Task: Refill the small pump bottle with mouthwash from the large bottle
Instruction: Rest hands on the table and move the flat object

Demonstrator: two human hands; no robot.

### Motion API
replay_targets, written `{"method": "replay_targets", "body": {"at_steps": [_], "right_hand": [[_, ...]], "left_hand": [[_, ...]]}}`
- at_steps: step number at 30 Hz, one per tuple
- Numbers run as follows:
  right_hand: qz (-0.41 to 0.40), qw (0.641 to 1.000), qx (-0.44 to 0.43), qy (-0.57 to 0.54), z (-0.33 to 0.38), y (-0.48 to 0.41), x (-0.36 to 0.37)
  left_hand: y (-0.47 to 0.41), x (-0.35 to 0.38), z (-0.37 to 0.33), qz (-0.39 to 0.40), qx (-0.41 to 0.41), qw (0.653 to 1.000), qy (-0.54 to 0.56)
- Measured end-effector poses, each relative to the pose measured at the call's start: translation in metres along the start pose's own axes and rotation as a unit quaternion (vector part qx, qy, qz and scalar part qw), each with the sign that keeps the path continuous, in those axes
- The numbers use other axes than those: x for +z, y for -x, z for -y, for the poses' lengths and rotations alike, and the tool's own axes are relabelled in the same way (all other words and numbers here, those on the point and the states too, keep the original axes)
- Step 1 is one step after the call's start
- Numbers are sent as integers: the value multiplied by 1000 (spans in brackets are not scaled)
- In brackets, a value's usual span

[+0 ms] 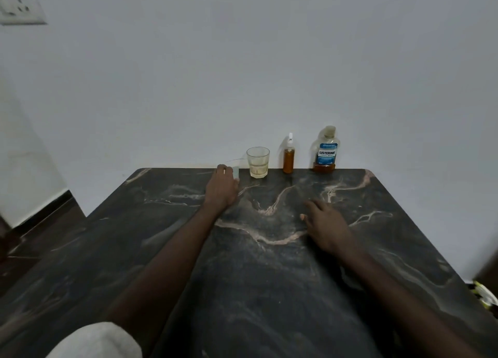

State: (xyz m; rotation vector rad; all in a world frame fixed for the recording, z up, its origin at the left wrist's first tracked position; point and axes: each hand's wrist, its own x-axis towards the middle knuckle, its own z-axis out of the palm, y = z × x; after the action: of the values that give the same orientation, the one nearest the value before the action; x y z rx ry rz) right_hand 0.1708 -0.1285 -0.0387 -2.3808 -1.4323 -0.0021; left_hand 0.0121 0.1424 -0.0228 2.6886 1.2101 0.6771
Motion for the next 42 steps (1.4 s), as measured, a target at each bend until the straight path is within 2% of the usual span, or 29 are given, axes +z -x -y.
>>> {"method": "replay_targets", "body": {"at_steps": [4,7,13,17,20,26,32,38,42], "right_hand": [[-17,998,31,54,12,31,3],[0,997,47,65,13,45,1],[15,998,38,44,10,58,19],[14,999,45,15,6,56,27],[9,999,46,11,5,56,28],[-6,999,44,9,4,57,28],[-18,999,44,11,4,57,29],[-22,999,31,20,10,62,23],[-24,999,26,21,13,66,19]], "left_hand": [[1,9,12,83,-6,997,0],[-6,17,17,134,-5,991,-24],[-27,29,18,164,-14,986,-35],[-39,37,23,167,-18,984,-65],[-38,41,25,138,10,986,-97],[-26,18,19,142,28,976,-164],[30,5,2,129,98,964,-212],[92,-12,-7,138,119,967,-176],[129,-27,-32,130,145,957,-214]]}}
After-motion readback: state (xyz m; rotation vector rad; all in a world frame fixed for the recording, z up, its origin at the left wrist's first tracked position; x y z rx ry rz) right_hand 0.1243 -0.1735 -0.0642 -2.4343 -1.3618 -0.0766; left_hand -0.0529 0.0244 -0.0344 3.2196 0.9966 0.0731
